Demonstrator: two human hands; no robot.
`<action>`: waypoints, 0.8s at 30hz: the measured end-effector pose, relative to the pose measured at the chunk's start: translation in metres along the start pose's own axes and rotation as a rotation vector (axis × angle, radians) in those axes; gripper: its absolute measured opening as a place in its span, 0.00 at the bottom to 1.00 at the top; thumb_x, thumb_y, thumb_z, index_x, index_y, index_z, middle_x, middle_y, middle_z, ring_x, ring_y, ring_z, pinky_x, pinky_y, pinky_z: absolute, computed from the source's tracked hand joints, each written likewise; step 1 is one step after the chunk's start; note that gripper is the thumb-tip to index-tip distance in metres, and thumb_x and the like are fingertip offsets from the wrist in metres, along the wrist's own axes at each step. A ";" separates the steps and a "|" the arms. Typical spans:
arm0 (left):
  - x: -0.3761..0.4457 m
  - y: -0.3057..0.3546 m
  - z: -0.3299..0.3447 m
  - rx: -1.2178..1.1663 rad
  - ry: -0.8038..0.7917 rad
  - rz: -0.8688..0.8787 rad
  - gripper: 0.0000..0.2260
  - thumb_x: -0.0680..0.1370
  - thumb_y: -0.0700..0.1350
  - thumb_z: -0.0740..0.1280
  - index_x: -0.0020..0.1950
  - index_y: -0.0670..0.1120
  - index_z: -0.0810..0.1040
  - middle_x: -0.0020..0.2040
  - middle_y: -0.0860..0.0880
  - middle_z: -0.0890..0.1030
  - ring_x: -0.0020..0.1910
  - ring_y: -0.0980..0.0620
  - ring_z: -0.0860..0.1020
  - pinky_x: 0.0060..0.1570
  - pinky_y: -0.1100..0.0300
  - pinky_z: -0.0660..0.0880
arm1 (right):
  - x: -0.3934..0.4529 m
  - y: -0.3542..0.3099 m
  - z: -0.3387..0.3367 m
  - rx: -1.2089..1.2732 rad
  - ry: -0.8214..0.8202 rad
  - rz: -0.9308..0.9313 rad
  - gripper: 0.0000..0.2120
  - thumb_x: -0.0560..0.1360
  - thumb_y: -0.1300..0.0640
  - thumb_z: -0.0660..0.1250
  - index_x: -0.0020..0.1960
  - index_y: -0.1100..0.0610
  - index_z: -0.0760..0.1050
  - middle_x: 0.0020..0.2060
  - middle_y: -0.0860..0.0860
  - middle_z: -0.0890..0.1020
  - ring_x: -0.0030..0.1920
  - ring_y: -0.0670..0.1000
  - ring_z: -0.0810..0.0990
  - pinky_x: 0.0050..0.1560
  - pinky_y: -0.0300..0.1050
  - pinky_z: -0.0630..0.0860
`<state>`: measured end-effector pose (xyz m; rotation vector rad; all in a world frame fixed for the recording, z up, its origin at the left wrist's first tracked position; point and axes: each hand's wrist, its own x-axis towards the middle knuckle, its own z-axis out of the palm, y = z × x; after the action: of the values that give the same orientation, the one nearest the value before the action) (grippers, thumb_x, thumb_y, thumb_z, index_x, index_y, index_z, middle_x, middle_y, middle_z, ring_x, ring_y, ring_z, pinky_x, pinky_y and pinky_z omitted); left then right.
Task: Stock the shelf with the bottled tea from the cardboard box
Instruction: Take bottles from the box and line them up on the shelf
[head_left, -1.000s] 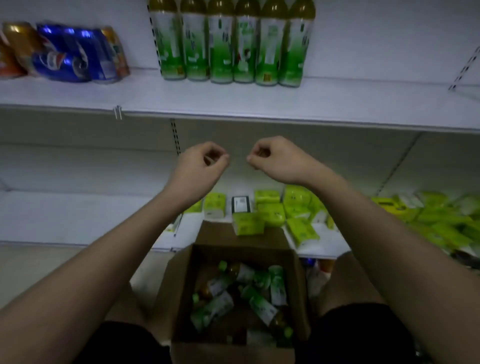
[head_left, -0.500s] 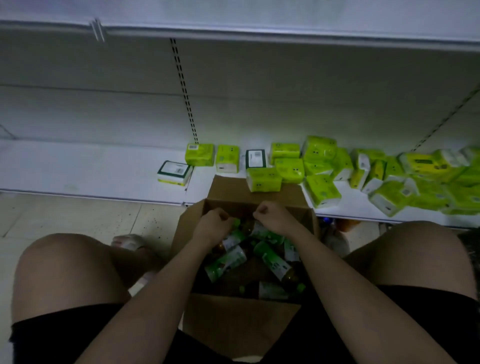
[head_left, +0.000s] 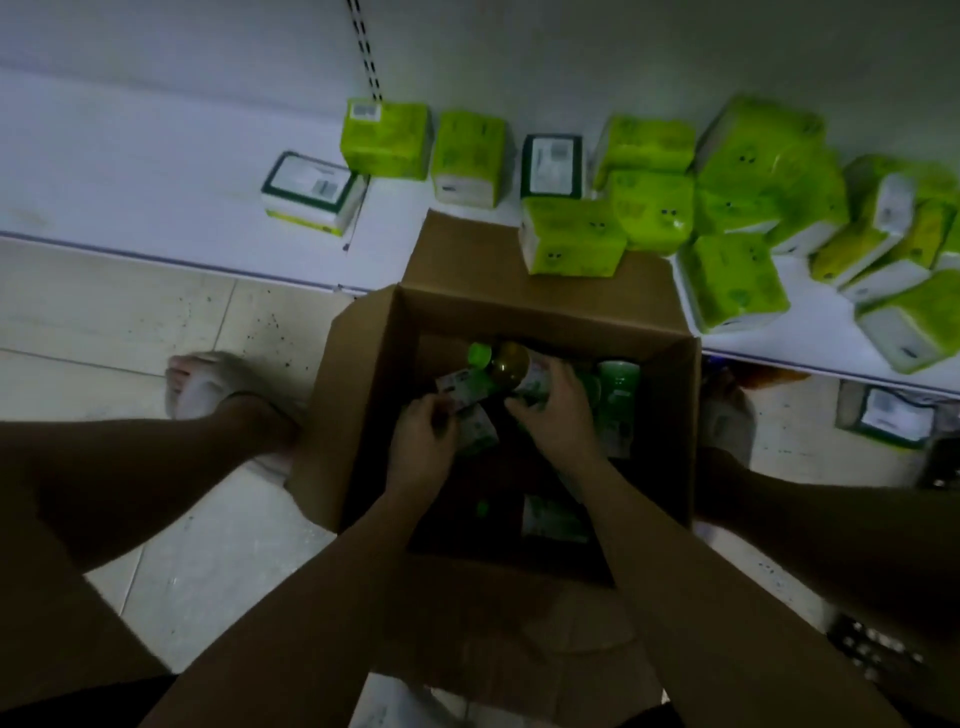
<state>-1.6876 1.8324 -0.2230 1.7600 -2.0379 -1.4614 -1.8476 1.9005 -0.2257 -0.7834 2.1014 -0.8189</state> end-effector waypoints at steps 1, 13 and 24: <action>0.006 -0.008 0.006 0.001 0.012 -0.001 0.10 0.79 0.44 0.64 0.60 0.49 0.75 0.59 0.49 0.76 0.59 0.50 0.75 0.58 0.52 0.75 | 0.007 0.004 0.006 -0.025 0.008 -0.012 0.31 0.71 0.51 0.73 0.71 0.50 0.65 0.67 0.50 0.71 0.67 0.53 0.69 0.64 0.54 0.71; 0.030 -0.053 0.038 0.128 -0.063 -0.046 0.21 0.75 0.43 0.71 0.67 0.42 0.72 0.68 0.43 0.69 0.66 0.44 0.70 0.63 0.55 0.68 | 0.047 0.039 0.020 -0.294 0.089 -0.018 0.36 0.70 0.49 0.73 0.74 0.47 0.62 0.73 0.49 0.66 0.73 0.55 0.62 0.70 0.64 0.55; 0.025 -0.066 0.042 0.088 -0.289 -0.143 0.30 0.70 0.39 0.76 0.70 0.40 0.69 0.67 0.40 0.74 0.67 0.42 0.72 0.60 0.58 0.68 | 0.042 0.040 0.020 -0.343 0.122 -0.040 0.33 0.69 0.50 0.75 0.71 0.48 0.68 0.68 0.51 0.71 0.69 0.57 0.66 0.66 0.66 0.62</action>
<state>-1.6731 1.8443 -0.3032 1.8566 -2.1776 -1.7876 -1.8649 1.8875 -0.2832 -0.9776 2.3783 -0.5434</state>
